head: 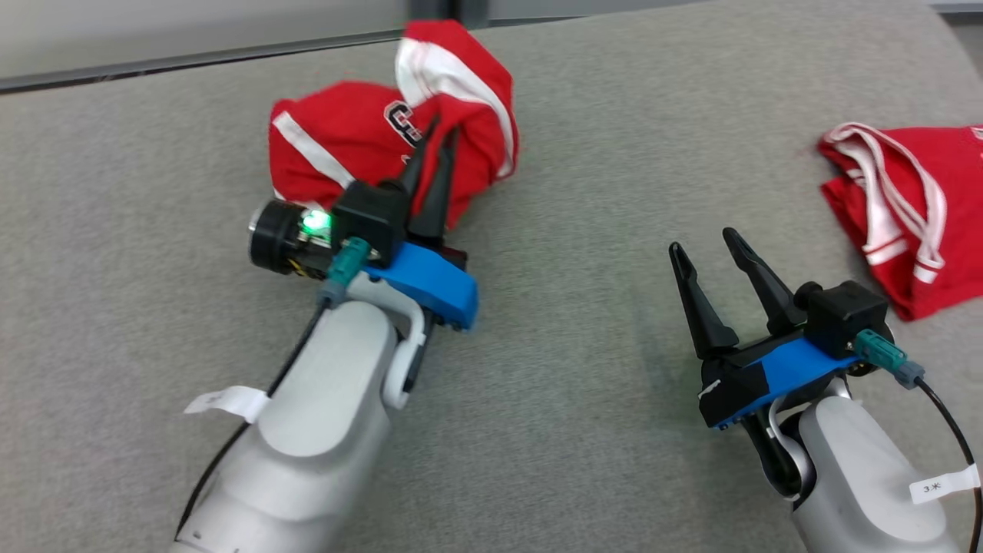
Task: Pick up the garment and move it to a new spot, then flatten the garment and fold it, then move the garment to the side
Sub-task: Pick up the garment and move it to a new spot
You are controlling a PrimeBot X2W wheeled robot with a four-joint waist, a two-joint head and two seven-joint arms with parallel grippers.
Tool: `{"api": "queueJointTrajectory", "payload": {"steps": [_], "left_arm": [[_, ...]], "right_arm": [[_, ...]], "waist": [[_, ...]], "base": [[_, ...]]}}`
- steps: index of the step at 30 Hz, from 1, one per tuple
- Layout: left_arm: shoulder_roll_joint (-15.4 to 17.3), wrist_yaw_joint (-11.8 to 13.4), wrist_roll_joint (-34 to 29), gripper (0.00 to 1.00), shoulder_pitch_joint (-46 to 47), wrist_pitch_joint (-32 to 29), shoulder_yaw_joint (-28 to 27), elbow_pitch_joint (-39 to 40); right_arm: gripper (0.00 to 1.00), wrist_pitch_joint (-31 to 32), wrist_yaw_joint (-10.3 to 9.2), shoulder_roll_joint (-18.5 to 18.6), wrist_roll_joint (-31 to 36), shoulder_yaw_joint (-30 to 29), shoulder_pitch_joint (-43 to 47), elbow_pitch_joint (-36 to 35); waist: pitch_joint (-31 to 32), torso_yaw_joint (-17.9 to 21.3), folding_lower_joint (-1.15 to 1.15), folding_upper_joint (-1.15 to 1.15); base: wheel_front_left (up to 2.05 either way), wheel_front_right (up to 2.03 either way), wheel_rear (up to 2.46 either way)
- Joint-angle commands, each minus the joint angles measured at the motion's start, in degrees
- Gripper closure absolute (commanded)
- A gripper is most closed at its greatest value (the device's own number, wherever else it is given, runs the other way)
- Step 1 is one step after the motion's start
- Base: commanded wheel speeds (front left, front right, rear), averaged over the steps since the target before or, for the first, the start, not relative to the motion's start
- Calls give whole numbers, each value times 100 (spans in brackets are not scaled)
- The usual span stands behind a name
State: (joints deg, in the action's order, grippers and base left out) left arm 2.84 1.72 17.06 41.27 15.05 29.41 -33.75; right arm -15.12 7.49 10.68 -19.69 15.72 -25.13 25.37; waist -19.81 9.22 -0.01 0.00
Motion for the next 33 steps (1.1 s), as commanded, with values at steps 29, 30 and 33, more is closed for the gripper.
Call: {"api": "queueJointTrajectory", "payload": {"steps": [29,30,33], "left_arm": [[135,796,-95,0,-2374,15,-1107,532],[126,801,-147,0,-2499,15,-1242,601],[90,742,-254,0,-2825,15,-1587,750]], "right_arm": [[0,0,0,-375,130,-266,529,218],[0,-1,0,-370,141,-276,562,228],[0,0,0,-366,170,-296,645,264]], "waist": [[876,28,1,0],[926,5,1,0],[1057,-46,1,0]], "base": [[0,0,0],[0,0,0],[0,0,0]]}}
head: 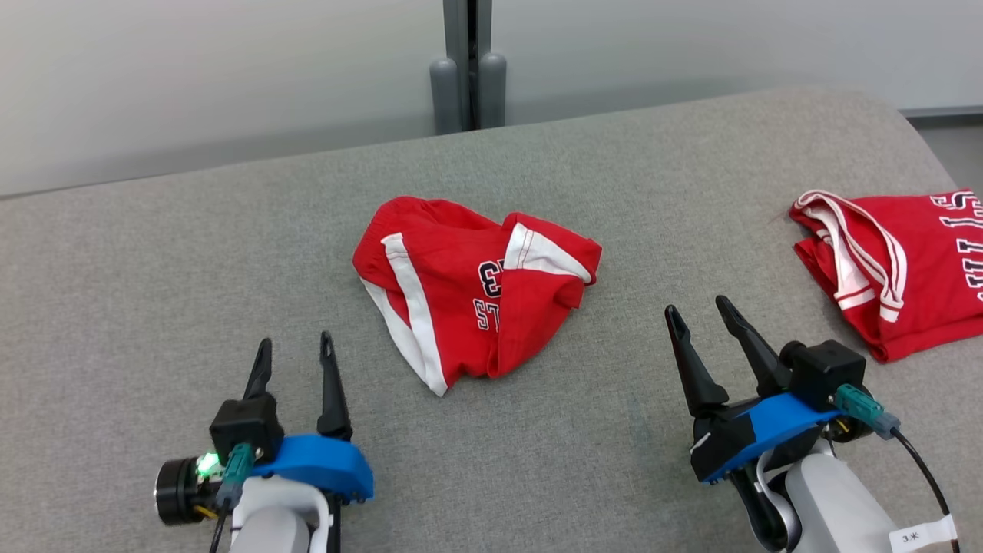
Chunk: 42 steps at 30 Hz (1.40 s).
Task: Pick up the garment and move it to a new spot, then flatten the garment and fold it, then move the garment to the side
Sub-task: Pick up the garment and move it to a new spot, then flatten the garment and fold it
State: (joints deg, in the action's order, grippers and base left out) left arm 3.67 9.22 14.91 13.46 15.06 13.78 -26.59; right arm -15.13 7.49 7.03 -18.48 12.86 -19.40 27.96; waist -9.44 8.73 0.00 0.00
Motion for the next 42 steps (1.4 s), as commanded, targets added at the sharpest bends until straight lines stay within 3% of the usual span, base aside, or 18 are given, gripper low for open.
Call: {"api": "queueJointTrajectory", "payload": {"steps": [1,10,23,32,42], "left_arm": [[-5,-42,-79,0,-141,14,-118,76],[-74,-302,-274,0,-910,14,-658,341],[-79,-332,-38,0,-936,14,-421,379],[-77,-259,122,0,-723,14,-32,251],[-79,-101,410,0,-410,14,498,347]], "right_arm": [[0,1,0,2,57,-19,102,11],[0,1,0,-61,108,-130,481,111],[0,0,0,-32,11,-10,399,72],[0,1,0,389,-403,752,-342,3],[0,14,0,1034,-851,2637,-1963,481]], "waist": [[69,-10,0,0],[489,-68,0,0],[400,-207,0,0],[33,-637,0,0],[-472,-1471,0,0]], "base": [[0,0,0],[0,0,0],[0,0,0],[0,0,0],[0,0,0]]}}
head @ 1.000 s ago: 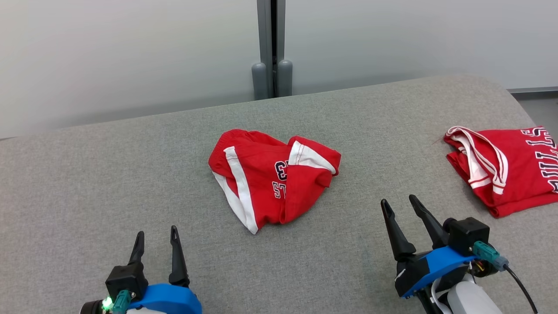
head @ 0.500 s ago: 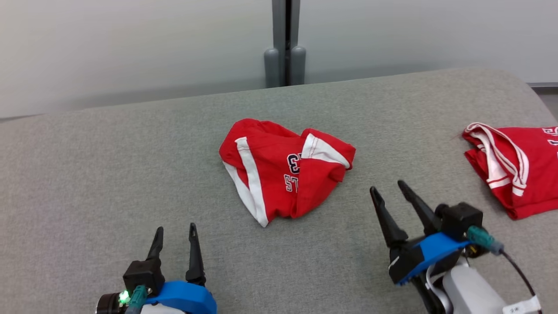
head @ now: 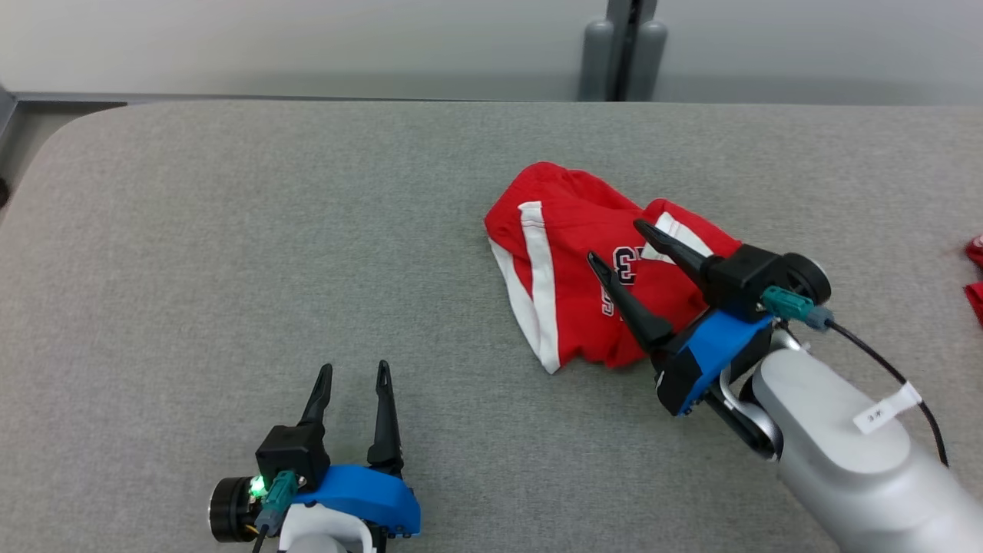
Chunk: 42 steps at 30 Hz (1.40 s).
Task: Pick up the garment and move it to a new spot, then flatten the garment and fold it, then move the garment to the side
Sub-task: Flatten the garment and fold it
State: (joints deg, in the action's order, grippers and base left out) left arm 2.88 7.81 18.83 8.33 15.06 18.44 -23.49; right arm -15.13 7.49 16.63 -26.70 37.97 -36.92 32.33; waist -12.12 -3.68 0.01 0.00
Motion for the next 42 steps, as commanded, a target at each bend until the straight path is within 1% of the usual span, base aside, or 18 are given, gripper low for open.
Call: {"api": "queueJointTrajectory", "payload": {"steps": [1,5,10,14,16,18,23,24,25,26,27,28,35,37,40,42], "left_arm": [[0,53,53,0,121,14,84,54],[0,143,207,0,168,14,276,119],[0,223,334,0,155,14,407,181],[0,272,376,0,150,14,465,197],[0,270,414,0,153,14,468,197],[0,290,459,0,195,14,498,188],[1,294,444,0,311,14,529,162],[0,293,437,0,328,14,525,155],[1,297,436,0,350,14,526,158],[1,299,428,0,371,14,528,167],[1,296,422,0,385,14,529,171],[1,290,424,0,394,14,527,171],[1,284,462,0,348,14,535,147],[1,282,468,0,304,14,537,142],[1,280,476,0,260,14,526,142],[1,259,485,0,250,15,518,129]], "right_arm": [[0,55,0,144,-107,348,-376,130],[0,227,0,456,-411,1148,-1009,376],[0,258,0,691,-686,1820,-1618,583],[0,194,0,752,-787,2246,-1930,682],[0,182,0,755,-824,2328,-1993,697],[0,159,0,742,-915,2578,-2138,787],[0,139,0,688,-986,2934,-2326,918],[20,132,0,673,-973,3014,-2356,935],[46,123,0,663,-973,3082,-2388,948],[68,109,0,658,-995,3129,-2420,960],[95,95,0,655,-1018,3168,-2439,962],[100,87,0,656,-1012,3208,-2454,958],[100,18,0,700,-1017,3305,-2559,969],[100,-4,0,699,-1018,3202,-2589,912],[100,-7,0,694,-877,2816,-2661,564],[100,-8,0,681,-745,2391,-2652,160]], "waist": [[-244,-306,-1,0],[-394,-574,-1,0],[-523,-779,-1,0],[-581,-827,-1,0],[-591,-826,-1,0],[-603,-804,-1,0],[-608,-751,-1,0],[-609,-739,-1,0],[-612,-727,-1,0],[-615,-717,-1,0],[-618,-710,-1,0],[-621,-703,-1,0],[-626,-687,-1,0],[-615,-687,-1,0],[-588,-690,-1,0],[-559,-695,-1,0]], "base": [[0,0,0],[0,0,0],[0,0,0],[0,0,0],[0,0,0],[0,0,0],[0,0,0],[0,0,0],[0,0,0],[0,0,0],[0,0,0],[0,0,0],[0,0,0],[0,0,0],[0,0,0],[0,0,0]]}}
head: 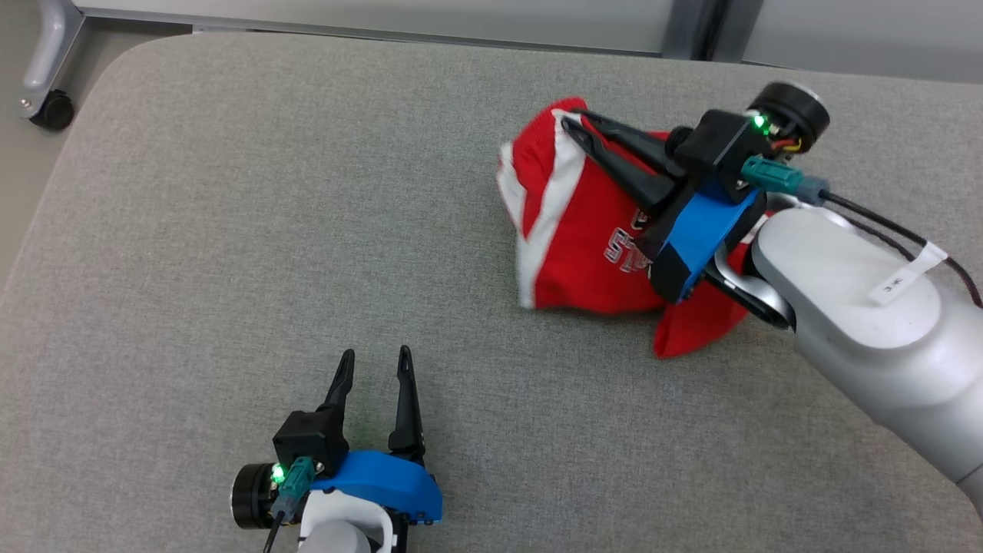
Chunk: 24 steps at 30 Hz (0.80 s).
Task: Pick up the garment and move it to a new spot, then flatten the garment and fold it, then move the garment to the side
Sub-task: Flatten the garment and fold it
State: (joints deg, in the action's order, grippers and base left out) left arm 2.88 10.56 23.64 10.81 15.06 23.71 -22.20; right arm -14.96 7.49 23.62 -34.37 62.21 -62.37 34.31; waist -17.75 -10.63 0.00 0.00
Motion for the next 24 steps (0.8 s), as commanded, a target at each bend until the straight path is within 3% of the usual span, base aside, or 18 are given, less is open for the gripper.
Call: {"api": "queueJointTrajectory", "payload": {"steps": [1,6,10,21,23,24], "left_arm": [[1,-31,7,0,-4,14,-14,-13],[1,-66,-7,0,-41,15,-49,-50],[0,-79,-36,0,-99,14,-136,-69],[1,-175,-108,0,-177,14,-285,-115],[1,-166,-134,0,-125,14,-307,-112],[2,-182,-155,0,-99,14,-326,-120]], "right_arm": [[100,-25,0,-23,135,-215,-78,-228],[100,-25,0,-193,587,-1384,119,-1536],[100,-21,0,-138,714,-1816,384,-2197],[100,-24,-1,819,118,-1816,2196,-1944],[72,-23,0,882,63,-2008,2630,-1704],[0,-23,-1,870,21,-2156,2817,-1545]], "waist": [[22,-5,0,0],[124,-11,0,0],[225,53,0,0],[203,520,0,0],[186,621,0,0],[183,671,0,0]], "base": [[0,0,0],[0,0,0],[0,0,0],[0,0,0],[0,0,0],[0,0,0]]}}
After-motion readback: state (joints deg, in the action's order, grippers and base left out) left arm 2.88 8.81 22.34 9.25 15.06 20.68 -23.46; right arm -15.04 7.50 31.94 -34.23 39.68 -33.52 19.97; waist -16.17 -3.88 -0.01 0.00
